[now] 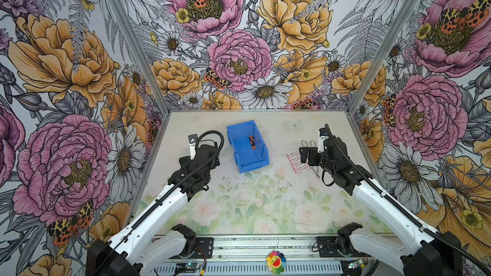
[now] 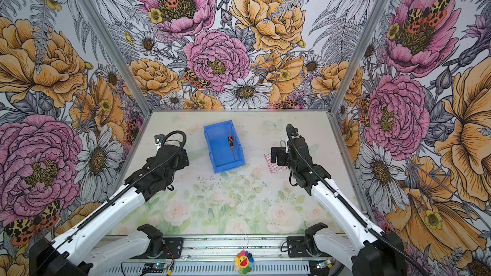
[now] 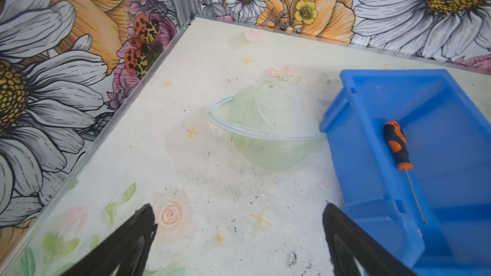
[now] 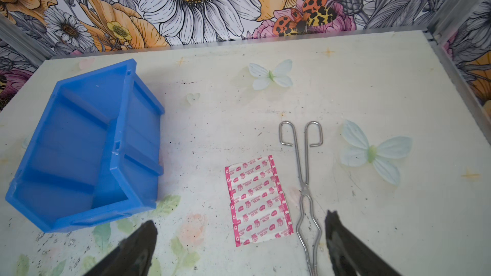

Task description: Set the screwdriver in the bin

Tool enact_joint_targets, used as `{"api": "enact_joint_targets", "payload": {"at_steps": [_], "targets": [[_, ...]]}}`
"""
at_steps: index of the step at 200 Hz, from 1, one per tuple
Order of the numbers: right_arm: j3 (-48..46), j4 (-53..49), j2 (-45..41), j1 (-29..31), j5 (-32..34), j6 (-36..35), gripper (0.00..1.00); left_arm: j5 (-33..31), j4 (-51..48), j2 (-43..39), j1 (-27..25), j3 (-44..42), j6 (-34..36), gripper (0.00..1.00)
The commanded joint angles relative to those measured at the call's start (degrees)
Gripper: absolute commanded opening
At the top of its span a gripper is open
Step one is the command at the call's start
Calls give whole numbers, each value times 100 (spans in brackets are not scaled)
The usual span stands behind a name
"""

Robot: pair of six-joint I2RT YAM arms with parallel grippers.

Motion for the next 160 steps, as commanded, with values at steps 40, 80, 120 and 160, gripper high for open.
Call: {"api": "enact_joint_targets", "payload": {"at_steps": [40,80,120,160], "targets": [[-718,419,-509,-251,1897,208,99,1711,1570,-783,1817,-1126,612,99],[-1346,1247,-734,-554,1742,-819,100,2164,2566,-1024,2172,-1745,1538,99],[-1909,2408,-184,-1154,1445,-957,99,2261,3875,-867,2388,-2461,1819,99],[-2133,3336,565,-1463,1139,-1150,99,2127,4504,-204,2484,-2610,1797,99]]}}
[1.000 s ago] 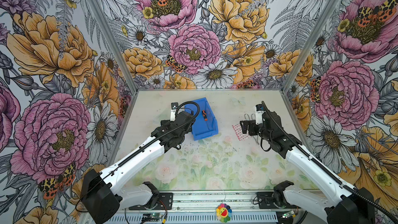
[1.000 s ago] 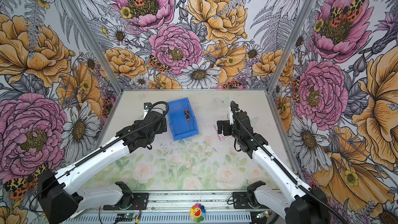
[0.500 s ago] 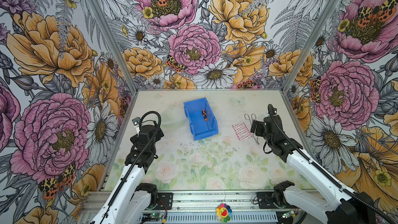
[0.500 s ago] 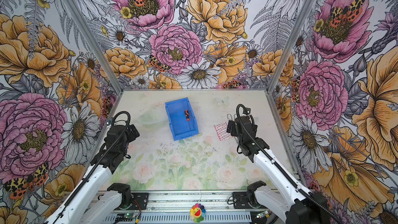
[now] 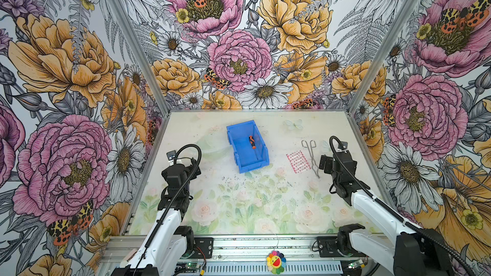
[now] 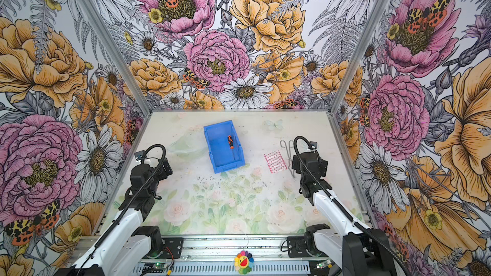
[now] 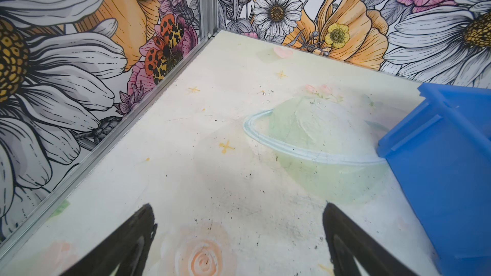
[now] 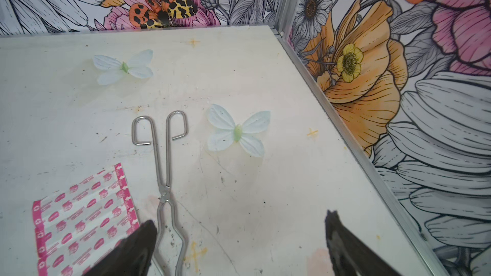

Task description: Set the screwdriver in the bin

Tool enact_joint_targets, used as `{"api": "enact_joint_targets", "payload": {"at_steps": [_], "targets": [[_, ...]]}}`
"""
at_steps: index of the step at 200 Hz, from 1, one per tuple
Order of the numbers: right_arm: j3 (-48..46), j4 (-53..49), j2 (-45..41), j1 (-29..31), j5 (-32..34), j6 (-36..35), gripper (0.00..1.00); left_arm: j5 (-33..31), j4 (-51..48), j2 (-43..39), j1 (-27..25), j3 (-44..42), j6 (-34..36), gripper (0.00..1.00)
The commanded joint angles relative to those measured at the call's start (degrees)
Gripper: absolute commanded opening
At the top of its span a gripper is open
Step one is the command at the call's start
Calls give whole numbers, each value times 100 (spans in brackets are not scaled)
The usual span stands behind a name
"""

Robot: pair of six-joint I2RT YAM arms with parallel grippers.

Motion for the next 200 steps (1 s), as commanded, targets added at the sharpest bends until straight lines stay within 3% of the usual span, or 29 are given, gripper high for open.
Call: {"api": "enact_joint_targets", "payload": {"at_steps": [1,62,101,125,139,154,177,188,200], "targets": [[-113,992,303,-119,-241,-210,99,24,923,286,44,-154,151,99],[88,1891,1183,-447,-306,-289,100,-72,2200,1871,56,209,148,99],[388,2201,1697,-555,-395,-351,99,385,3288,2837,209,474,181,99],[635,2256,2016,-580,-561,-425,100,581,3366,3194,244,715,352,99],[738,2259,2129,-592,-591,-447,99,645,4065,3535,271,584,389,98],[785,2311,2198,-607,-628,-464,99,696,3823,3573,121,701,591,99],[843,2300,2264,-641,-713,-479,99,923,5202,4164,74,329,768,98],[858,2300,2281,-666,-797,-497,99,828,4616,3971,51,442,713,99],[837,2403,2300,-689,-880,-539,99,777,4896,4091,17,408,755,99]]}}
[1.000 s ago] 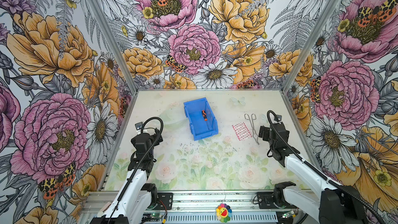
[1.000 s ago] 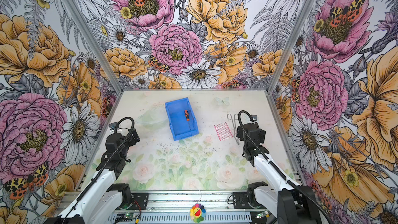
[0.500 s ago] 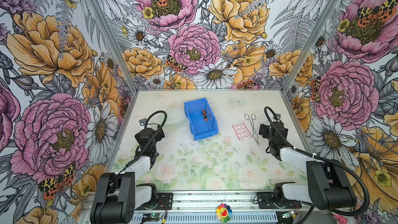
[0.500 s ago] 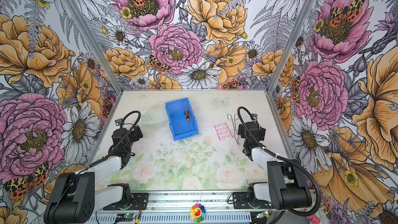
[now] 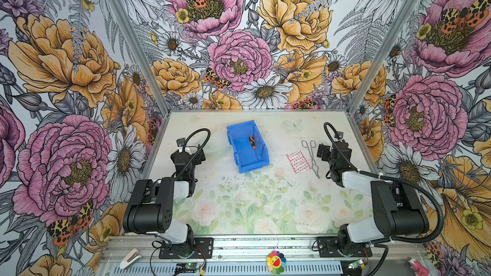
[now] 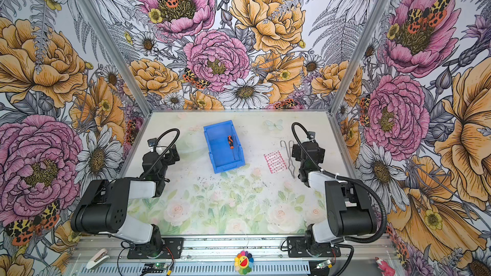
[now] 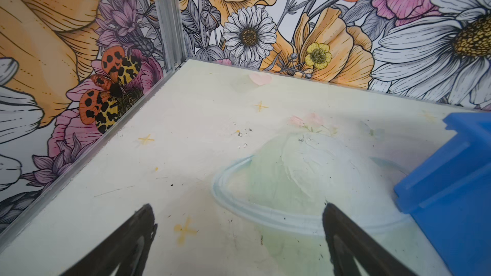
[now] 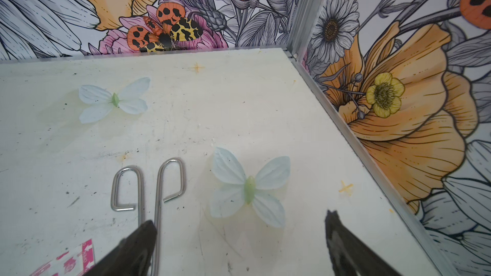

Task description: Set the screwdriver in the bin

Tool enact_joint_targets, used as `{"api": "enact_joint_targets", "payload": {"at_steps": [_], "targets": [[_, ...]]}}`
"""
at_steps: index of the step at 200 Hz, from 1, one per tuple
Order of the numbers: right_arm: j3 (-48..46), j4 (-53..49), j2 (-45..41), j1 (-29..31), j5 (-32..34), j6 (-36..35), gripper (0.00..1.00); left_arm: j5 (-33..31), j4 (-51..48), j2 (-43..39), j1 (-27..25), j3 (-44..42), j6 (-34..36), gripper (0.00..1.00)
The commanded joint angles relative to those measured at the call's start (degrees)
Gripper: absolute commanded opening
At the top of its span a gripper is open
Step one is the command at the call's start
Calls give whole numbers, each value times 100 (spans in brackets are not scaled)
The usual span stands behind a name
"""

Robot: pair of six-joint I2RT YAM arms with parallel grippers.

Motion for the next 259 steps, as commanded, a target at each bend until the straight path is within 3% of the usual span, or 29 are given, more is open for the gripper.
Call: {"api": "enact_joint_targets", "payload": {"at_steps": [1,13,53,73,90,97,104,112,219,259], "targets": [[113,304,75,-64,-222,-124,100,130,735,61,-59,-72,185,99],[-207,1092,213,-68,-256,-224,99,118,625,27,-62,-51,174,99],[-382,1278,143,-84,-369,-198,99,119,602,34,-63,-35,181,99],[-487,1456,138,-185,-775,-183,99,102,602,35,-72,-34,182,99],[-931,2566,400,-262,-1221,-328,100,67,603,42,-90,-34,194,99],[-840,2110,283,-260,-1200,-278,99,49,610,43,-99,-34,208,99],[-907,2484,376,-259,-1211,-331,99,40,604,43,-105,-34,207,99],[-849,2173,292,-259,-1196,-282,100,40,627,43,-103,-34,208,99],[-953,2414,297,-163,-1011,-347,100,-186,704,59,-310,-56,395,99],[-944,2393,296,-170,-1024,-347,99,229,543,52,-126,28,310,99]]}}
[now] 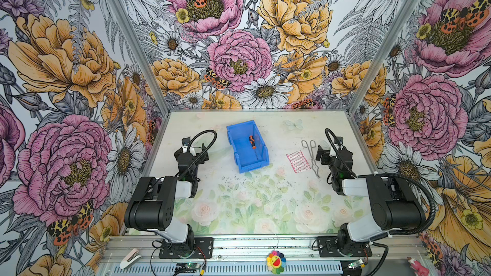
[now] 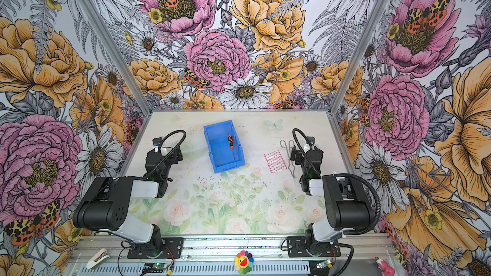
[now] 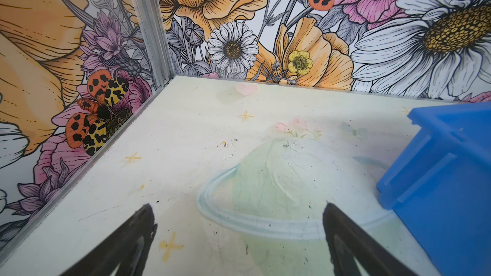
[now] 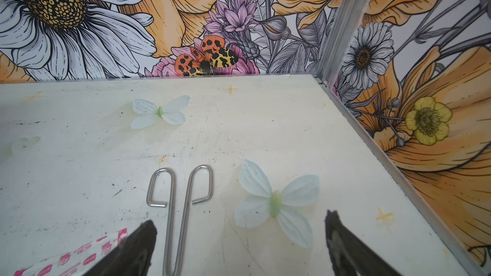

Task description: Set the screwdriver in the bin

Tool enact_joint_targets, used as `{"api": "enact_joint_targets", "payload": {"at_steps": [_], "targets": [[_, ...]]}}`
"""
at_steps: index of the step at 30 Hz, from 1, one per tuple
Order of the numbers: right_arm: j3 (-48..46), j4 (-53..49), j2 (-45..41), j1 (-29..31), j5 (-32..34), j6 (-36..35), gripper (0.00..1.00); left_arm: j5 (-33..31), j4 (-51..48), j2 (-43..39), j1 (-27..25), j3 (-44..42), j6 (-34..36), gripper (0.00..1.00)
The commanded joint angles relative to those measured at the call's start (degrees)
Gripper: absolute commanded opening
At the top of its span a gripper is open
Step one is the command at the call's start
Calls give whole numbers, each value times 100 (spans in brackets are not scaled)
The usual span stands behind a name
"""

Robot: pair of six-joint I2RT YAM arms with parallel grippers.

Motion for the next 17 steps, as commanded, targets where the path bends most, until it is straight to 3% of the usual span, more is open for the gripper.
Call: {"api": "enact_joint_targets", "payload": {"at_steps": [1,17], "targets": [[-24,230,-1,36,27,-69,100,303,46,11,117,50,12,99],[-22,230,-1,32,26,-65,99,280,62,14,93,32,39,99]]}}
